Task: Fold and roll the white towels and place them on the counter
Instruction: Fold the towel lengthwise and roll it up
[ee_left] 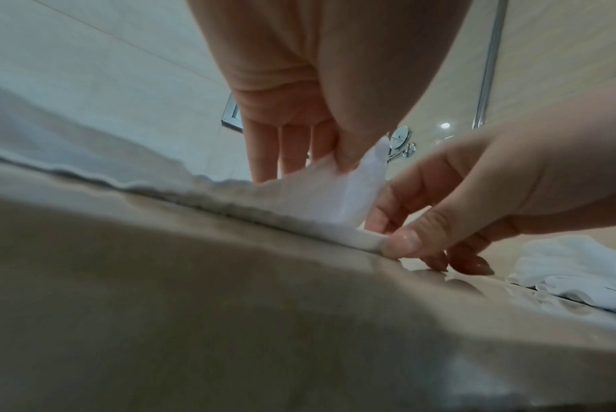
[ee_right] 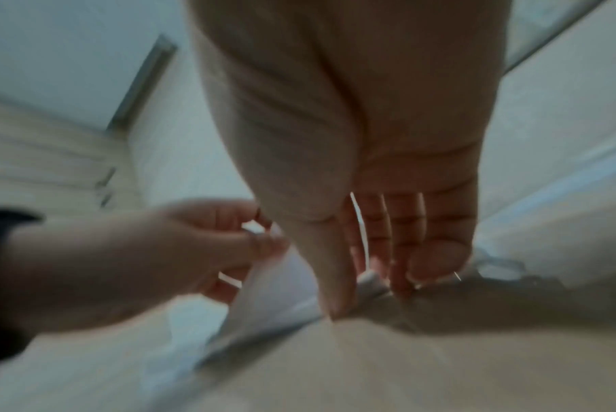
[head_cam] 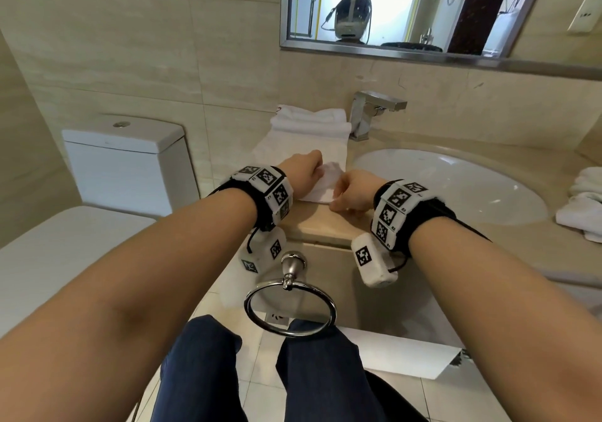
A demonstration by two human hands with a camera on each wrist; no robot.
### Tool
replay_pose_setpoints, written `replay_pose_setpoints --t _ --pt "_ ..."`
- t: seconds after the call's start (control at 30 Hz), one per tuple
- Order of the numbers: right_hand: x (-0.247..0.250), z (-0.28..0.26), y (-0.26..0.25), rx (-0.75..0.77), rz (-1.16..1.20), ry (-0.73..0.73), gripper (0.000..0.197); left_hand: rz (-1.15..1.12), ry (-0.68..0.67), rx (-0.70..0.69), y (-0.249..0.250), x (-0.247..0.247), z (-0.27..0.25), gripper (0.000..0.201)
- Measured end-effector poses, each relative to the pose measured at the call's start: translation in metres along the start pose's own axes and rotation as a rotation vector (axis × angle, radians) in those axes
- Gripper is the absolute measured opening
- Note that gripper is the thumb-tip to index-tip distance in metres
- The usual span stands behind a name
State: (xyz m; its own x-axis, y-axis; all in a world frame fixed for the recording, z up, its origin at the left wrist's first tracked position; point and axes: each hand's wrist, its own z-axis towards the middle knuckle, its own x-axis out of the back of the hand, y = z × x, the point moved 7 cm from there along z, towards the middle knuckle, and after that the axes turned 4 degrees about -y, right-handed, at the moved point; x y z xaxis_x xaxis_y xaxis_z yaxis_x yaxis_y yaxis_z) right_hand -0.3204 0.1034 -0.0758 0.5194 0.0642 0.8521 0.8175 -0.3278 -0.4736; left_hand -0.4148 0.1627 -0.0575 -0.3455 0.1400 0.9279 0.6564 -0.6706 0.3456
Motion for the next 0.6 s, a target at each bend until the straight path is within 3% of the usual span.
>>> replay_pose_setpoints --t 0.13,0.23,0.3,0.47,0.6 --pt "0.0 -0.007 -0.014 0.197 -0.38 0.132 0.019 -0.025 0.104 -0.009 0.005 0.011 -0.005 0.027" --pt "-0.001 -0.016 -0.017 0.296 -0.398 0.131 0.016 -0.009 0.266 -0.046 0.012 0.029 -0.011 0.027" --pt "0.002 -0.023 -0.016 0.331 -0.322 0.124 0.013 0.04 0.288 -0.074 0.018 0.031 -0.014 0.028" --pt "0.001 -0.035 -0.011 0.362 -0.229 0.082 0.003 0.129 -0.138 -0.242 0.033 -0.017 -0.018 0.026" --pt "0.001 -0.036 0.007 0.269 -0.007 0.043 0.016 0.103 -0.174 -0.263 0.029 -0.026 -0.022 0.025"
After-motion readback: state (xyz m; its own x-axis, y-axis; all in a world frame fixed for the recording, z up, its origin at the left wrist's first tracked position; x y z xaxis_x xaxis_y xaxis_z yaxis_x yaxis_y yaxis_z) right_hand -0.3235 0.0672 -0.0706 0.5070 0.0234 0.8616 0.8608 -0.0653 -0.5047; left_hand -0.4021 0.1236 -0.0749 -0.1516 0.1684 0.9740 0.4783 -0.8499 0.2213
